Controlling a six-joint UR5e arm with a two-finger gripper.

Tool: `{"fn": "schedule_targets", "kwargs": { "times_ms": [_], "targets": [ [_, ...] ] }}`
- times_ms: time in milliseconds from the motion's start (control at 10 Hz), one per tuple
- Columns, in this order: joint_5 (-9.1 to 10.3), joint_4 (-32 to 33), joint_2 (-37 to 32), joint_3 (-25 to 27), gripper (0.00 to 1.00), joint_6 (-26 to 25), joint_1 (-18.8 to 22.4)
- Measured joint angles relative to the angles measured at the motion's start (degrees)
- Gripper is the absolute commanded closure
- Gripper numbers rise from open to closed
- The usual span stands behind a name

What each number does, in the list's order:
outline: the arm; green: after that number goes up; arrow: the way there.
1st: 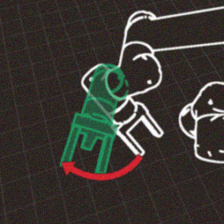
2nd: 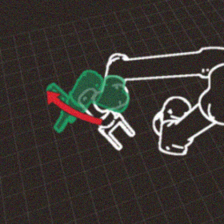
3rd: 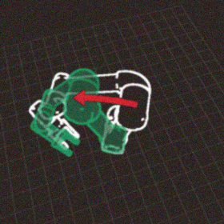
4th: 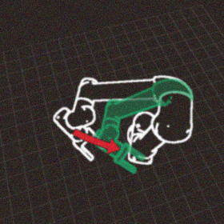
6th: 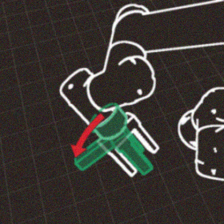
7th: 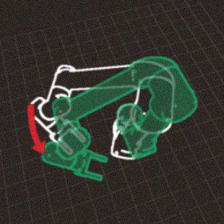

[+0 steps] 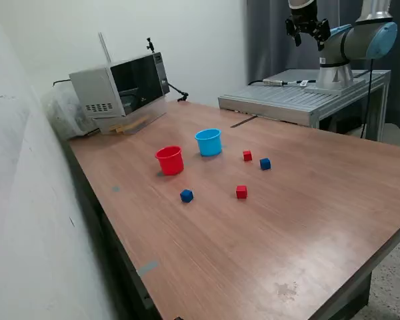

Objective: Place red objects in the red bin, and blue objects in the blue bin.

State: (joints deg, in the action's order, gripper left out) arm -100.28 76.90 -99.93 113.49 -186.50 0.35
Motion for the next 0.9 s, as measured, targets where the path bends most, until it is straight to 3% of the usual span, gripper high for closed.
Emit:
{"fn": "schedule_targets", "kwargs": {
  "times_ms": [500, 900],
  "targets": [
    [0.9, 3.6, 0.6, -1.3, 0.0, -0.5, 0.1],
    [6.57, 15.7, 7.5, -10.2, 0.0, -0.5, 0.4]
  ]
}}
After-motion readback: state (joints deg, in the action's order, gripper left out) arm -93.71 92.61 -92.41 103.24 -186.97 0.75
